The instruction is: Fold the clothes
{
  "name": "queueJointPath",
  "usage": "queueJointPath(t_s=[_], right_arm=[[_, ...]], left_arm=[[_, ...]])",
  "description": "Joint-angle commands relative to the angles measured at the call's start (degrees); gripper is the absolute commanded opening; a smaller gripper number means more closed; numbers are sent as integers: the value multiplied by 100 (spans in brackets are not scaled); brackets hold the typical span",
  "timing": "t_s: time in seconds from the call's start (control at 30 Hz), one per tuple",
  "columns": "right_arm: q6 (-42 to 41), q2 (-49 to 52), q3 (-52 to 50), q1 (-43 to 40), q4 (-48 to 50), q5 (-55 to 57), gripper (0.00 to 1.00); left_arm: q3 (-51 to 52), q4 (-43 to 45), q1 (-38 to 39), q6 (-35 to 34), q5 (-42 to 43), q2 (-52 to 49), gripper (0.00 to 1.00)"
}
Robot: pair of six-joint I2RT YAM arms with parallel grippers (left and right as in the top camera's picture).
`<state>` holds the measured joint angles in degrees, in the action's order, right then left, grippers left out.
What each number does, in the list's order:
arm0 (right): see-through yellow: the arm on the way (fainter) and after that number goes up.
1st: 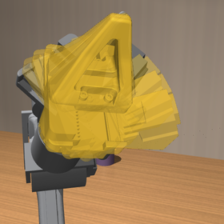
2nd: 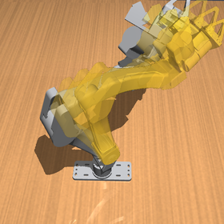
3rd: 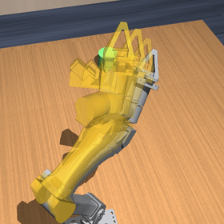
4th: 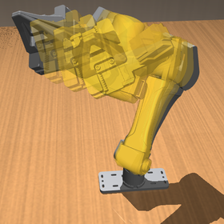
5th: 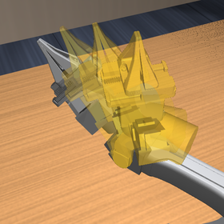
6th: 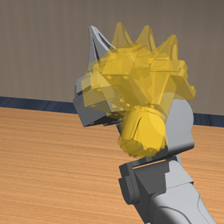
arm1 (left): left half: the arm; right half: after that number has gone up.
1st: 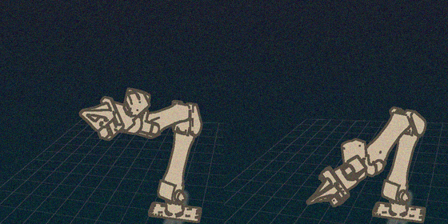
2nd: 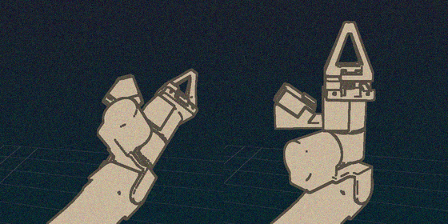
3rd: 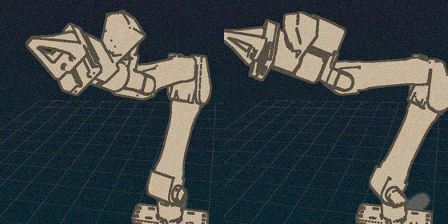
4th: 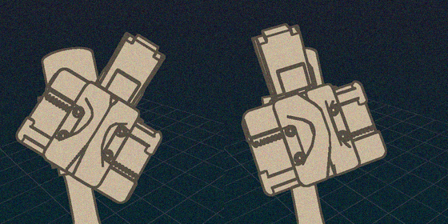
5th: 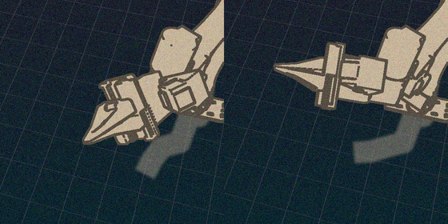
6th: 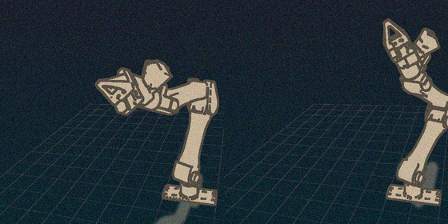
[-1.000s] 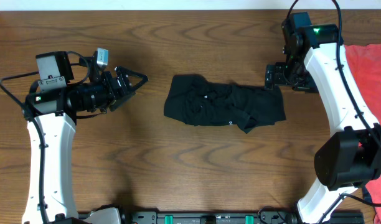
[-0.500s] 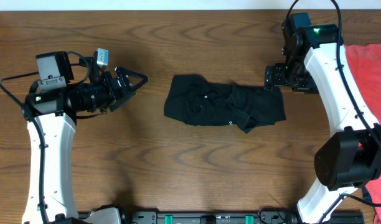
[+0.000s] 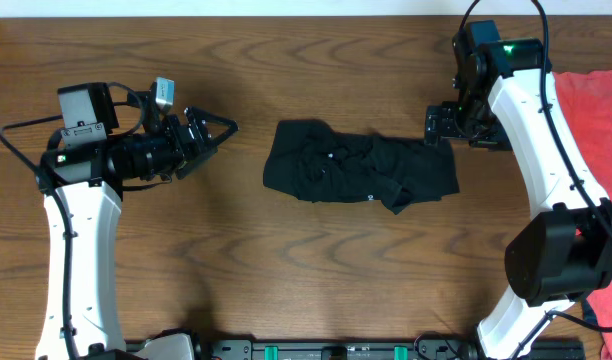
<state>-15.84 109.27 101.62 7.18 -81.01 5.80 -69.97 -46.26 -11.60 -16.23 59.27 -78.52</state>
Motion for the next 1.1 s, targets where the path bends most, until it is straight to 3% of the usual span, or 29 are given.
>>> queueJointPath(t_s=[0.0, 0.23, 0.7, 0.9, 1.07], right_arm=[[72, -55, 87, -90, -9, -28, 99], [70, -55, 87, -90, -87, -28, 99], [94, -55, 87, -68, -153, -52, 100], [96, -55, 87, -61, -173, -407, 99], [111, -55, 87, -9, -195, -623, 99]], left_arm=[[-4, -20, -39, 122, 70, 107, 85], [-4, -39, -35, 289, 66, 107, 85], [118, -125, 479, 490, -1187, 17, 85], [118, -103, 1091, 616, -2114, -514, 85], [118, 232, 1244, 616, -2116, -1255, 85]])
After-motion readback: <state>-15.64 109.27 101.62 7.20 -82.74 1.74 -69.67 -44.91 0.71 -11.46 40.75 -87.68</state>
